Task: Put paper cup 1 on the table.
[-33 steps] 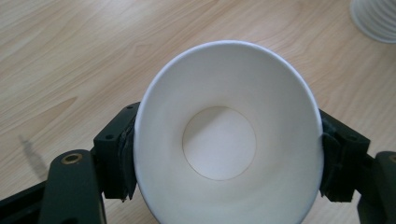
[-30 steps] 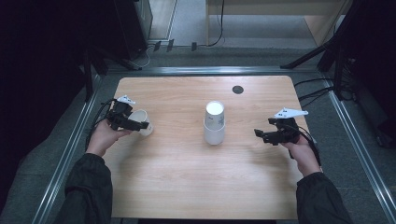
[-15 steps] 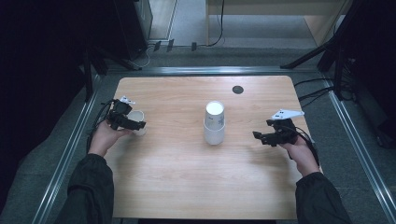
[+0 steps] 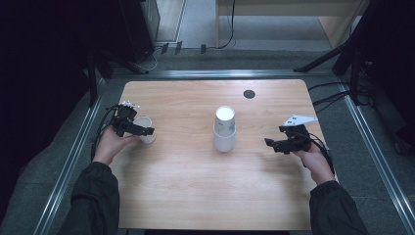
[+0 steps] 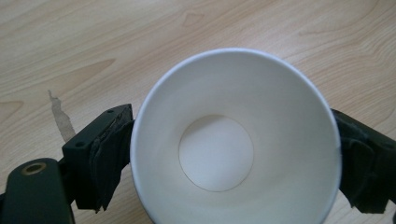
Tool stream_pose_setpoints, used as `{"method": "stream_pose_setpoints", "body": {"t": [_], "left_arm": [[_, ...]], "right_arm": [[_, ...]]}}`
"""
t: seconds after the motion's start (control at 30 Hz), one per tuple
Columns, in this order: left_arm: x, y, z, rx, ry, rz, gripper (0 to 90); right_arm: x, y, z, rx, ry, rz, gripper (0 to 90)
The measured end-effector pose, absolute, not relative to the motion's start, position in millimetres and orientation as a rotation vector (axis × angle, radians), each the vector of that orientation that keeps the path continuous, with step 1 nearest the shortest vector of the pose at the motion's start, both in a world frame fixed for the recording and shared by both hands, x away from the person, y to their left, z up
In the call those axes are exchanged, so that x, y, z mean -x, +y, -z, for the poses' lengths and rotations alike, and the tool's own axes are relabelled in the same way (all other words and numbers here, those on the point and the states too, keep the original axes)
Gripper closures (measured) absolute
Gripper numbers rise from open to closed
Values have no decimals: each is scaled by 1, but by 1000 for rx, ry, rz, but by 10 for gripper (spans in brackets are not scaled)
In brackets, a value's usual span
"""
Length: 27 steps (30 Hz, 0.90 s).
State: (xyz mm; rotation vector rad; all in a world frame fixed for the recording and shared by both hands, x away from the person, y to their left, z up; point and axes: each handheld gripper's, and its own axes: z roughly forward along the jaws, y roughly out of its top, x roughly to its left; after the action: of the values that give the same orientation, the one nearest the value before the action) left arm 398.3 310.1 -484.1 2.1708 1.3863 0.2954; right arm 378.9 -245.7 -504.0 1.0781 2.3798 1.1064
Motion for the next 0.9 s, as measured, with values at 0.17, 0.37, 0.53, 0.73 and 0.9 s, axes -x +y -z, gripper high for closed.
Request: {"method": "stream_pose_setpoints", "body": {"t": [0.17, 0.37, 0.53, 0.73, 0.9], "left_arm": [[-395, 313, 477, -2127, 1394, -306, 102], [-389, 322, 462, -2047, 1395, -316, 102], [-383, 325, 453, -2027, 1384, -339, 102], [-377, 323, 445, -2024, 1365, -347, 120], [-372, 321, 438, -2023, 1348, -363, 131]], "right_arm": [[-379, -246, 505, -1079, 2385, -1103, 201], [-379, -246, 503, -1063, 2378, -1116, 204], [-379, -246, 504, -1064, 2386, -1100, 204], [-379, -246, 503, -1066, 2384, -1110, 204], [-378, -246, 502, -1094, 2359, -1124, 204]]}}
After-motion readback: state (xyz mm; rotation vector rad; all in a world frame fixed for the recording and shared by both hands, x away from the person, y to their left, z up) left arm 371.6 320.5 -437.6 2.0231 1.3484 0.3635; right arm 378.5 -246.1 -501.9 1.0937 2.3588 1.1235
